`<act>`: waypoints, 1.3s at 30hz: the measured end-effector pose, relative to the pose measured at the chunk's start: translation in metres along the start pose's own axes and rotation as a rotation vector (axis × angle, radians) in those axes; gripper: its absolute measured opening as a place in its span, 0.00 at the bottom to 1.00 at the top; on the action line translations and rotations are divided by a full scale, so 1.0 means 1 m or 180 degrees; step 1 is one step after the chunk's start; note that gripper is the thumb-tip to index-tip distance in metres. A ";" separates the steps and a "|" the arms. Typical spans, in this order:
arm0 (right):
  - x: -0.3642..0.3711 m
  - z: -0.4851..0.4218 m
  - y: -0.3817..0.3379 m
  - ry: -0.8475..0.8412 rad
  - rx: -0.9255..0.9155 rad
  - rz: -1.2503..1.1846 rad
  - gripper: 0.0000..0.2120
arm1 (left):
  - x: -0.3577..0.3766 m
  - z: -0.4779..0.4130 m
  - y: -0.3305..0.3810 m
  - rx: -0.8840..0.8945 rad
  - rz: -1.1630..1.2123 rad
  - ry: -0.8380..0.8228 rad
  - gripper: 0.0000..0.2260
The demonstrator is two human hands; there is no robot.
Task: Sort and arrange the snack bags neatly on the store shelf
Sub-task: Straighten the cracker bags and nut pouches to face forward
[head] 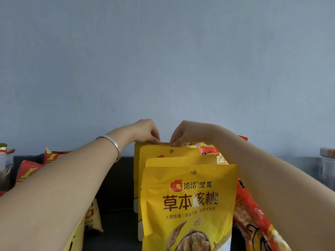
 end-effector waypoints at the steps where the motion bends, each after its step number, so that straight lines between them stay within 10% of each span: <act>1: 0.001 0.000 -0.001 0.0024 -0.0015 0.0008 0.11 | 0.000 0.000 0.001 -0.0001 0.0008 0.0001 0.09; 29: -0.015 0.080 0.031 0.1388 0.0002 -0.1203 0.09 | -0.034 0.069 0.062 0.0044 0.0221 0.1076 0.10; 39: 0.020 0.135 0.048 0.2368 0.0148 -0.1726 0.14 | -0.009 0.139 0.093 -0.0266 0.1094 0.2538 0.14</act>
Point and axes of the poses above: each hand's wrist, its own z-axis away from the middle knuckle, its own x-axis out of the palm, y = z × x, the point moved 4 cm from there along -z, towards the middle knuckle, and after that the axes turned 10 degrees about x, right-handed, at the moved point
